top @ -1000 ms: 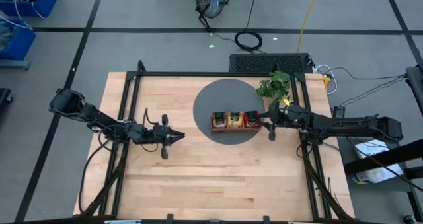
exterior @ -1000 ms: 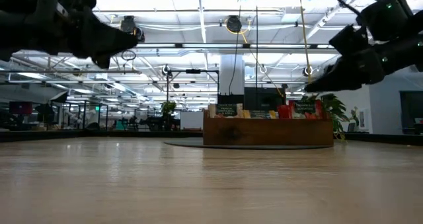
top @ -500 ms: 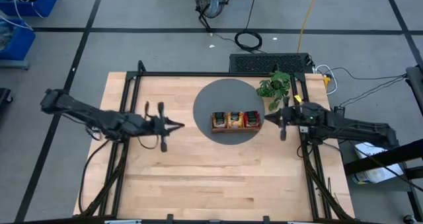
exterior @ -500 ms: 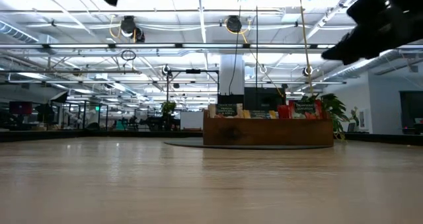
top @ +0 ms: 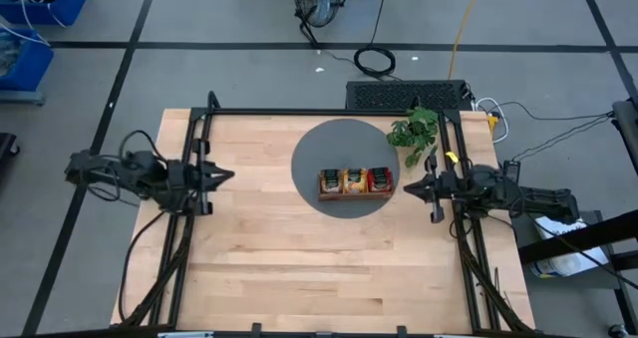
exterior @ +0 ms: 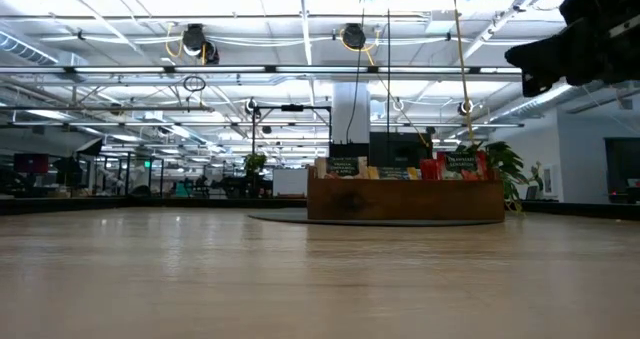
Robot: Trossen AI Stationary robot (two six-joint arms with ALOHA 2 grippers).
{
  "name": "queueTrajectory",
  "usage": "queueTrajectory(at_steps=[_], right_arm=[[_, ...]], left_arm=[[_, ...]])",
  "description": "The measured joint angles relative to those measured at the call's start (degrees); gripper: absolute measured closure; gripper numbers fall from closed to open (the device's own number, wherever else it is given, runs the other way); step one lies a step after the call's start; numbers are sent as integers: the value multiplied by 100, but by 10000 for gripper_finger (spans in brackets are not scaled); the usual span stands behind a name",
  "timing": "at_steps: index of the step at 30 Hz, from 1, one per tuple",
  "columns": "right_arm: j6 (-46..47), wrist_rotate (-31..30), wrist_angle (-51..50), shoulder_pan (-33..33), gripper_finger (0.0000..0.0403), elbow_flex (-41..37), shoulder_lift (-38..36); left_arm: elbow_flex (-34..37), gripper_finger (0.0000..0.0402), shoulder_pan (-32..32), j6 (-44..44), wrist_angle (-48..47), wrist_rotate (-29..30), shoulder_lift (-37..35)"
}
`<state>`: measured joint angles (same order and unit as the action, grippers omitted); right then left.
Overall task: Pick & Place Tea
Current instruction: Return to Home Position
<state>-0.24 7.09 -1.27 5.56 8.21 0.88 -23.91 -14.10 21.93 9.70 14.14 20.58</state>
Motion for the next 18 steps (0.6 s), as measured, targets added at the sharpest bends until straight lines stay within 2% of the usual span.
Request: queueTrajectory(at_steps=[2,6,13,16,18], right_arm=[[-31,-100,108,-5,402,-138,-80],[-197,-132,219,36,402,-239,-38],[49,50,416,82,403,-499,-74],[117,46,432,82,403,-717,-72],[164,50,417,82,403,-708,-69]], left_arm=[[336,399,251,6,231,-314,-350],[796,399,885,-309,500,-765,-615],[880,400,1645,-1168,-365,-1747,-848],[901,400,1733,-1376,-936,-1807,-932],[1011,400,1741,-1498,-998,-1809,-969]])
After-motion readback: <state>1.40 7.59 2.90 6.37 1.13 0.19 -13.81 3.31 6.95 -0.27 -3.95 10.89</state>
